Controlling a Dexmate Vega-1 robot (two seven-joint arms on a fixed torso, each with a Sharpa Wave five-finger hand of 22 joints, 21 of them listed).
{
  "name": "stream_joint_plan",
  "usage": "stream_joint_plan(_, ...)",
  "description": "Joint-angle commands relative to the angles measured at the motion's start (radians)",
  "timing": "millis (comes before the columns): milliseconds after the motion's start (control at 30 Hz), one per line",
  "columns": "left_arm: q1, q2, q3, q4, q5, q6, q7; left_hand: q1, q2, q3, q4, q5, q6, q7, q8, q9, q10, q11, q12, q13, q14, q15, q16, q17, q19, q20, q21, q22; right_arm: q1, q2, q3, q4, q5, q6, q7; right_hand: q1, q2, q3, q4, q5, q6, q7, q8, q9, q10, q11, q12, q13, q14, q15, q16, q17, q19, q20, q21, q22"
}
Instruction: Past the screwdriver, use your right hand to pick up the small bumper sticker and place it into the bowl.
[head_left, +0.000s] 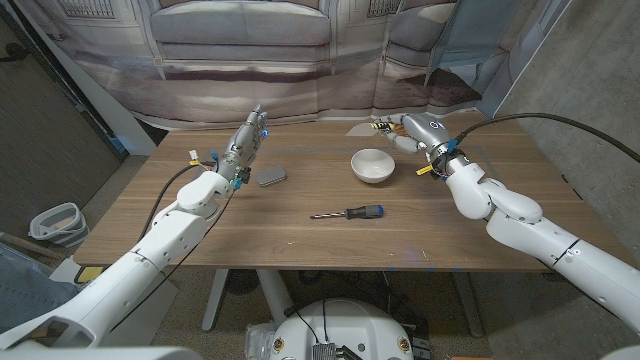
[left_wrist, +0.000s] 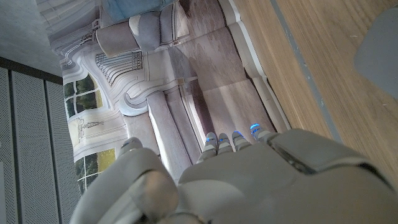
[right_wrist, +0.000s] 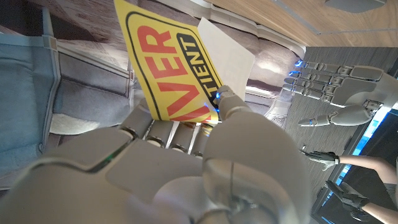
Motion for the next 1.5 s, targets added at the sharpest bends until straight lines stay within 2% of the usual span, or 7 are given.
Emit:
stream_joint_plan(33,-0.004,-0.003,-0.002,0.022,-0.008,-0.003,-0.009,0.006,0.004,-0.008,0.003,0.004,0.003,-0.003,-0.002,0.003,0.0,0.002,0.001,0.003,-0.02,0.004,0.002,0.004,-0.043,-0.016,0.001,0.006,0.037,0.023,-0.032,0.03,-0.009,0.006,0.023,0.002,0.003,0.008,-0.001,0.003,0.008,0.004,-0.002,0.002,0.005,-0.005,-0.004,0.003,0.003,-0.088,-0.001,0.003,0.005,-0.074,-0.004,0.005)
stream_joint_plan(400,-0.003,-0.002,-0.003,0.028,-0.011,-0.003,-0.008,0.007,0.005,-0.01,0.003,0.004,0.004,-0.003,-0.002,0.003,0.0,0.002,0.001,0.003,-0.021,0.004,0.002,0.004,-0.044,-0.016,0.001,0.006,0.069,0.039,-0.064,0.062,-0.01,0.019,0.05,-0.006,-0.007,0.004,0.0,0.002,0.005,0.006,-0.005,0.002,0.001,-0.003,-0.008,0.003,-0.001,-0.083,-0.003,0.003,0.004,-0.073,-0.005,0.005)
stream_joint_plan(667,-0.002,0.0,-0.006,0.034,-0.013,-0.003,-0.01,0.008,0.006,-0.012,0.003,0.005,0.004,-0.003,-0.002,0.003,0.0,0.004,0.001,0.003,-0.021,0.004,0.002,0.004,-0.045,-0.014,0.001,0.006,0.092,0.047,-0.082,0.084,0.001,0.031,0.076,-0.034,-0.035,-0.016,0.008,-0.004,-0.004,0.006,-0.011,0.001,-0.01,0.001,-0.014,0.003,-0.015,-0.074,-0.007,0.002,-0.004,-0.063,-0.009,0.005)
stream_joint_plan(967,-0.017,-0.002,-0.001,0.052,-0.015,0.0,-0.023,0.009,0.007,-0.014,0.003,0.005,0.004,-0.003,-0.002,0.003,0.0,0.001,0.001,0.003,-0.022,0.004,0.002,0.004,-0.045,-0.014,0.001,0.006,0.108,0.062,-0.097,0.102,0.003,0.028,0.084,-0.05,-0.043,-0.024,0.015,-0.005,-0.014,0.011,-0.017,0.001,-0.017,0.006,-0.018,0.004,-0.027,-0.067,-0.01,0.003,-0.012,-0.056,-0.013,0.005)
stream_joint_plan(1300,-0.033,-0.004,0.006,0.074,-0.019,0.002,-0.045,0.01,0.008,-0.016,0.003,0.005,0.005,-0.003,-0.002,0.003,0.0,0.001,0.001,0.003,-0.022,0.004,0.002,0.004,-0.046,-0.013,0.001,0.006,0.106,0.061,-0.098,0.093,0.009,0.013,0.09,-0.08,-0.067,-0.043,0.024,-0.008,-0.025,0.013,-0.021,0.001,-0.023,0.005,-0.021,0.005,-0.036,-0.064,-0.01,0.004,-0.026,-0.042,-0.02,0.004)
stream_joint_plan(1500,-0.039,-0.008,0.009,0.086,-0.018,-0.002,-0.051,0.011,0.009,-0.017,0.003,0.005,0.005,-0.003,-0.002,0.003,-0.001,0.002,0.001,0.003,-0.022,0.004,0.002,0.004,-0.047,-0.01,0.0,0.006,0.1,0.054,-0.095,0.077,0.01,0.0,0.098,-0.115,-0.089,-0.064,0.036,-0.006,-0.035,0.013,-0.025,0.001,-0.028,0.008,-0.024,0.006,-0.044,-0.057,-0.009,0.005,-0.032,-0.035,-0.024,0.003)
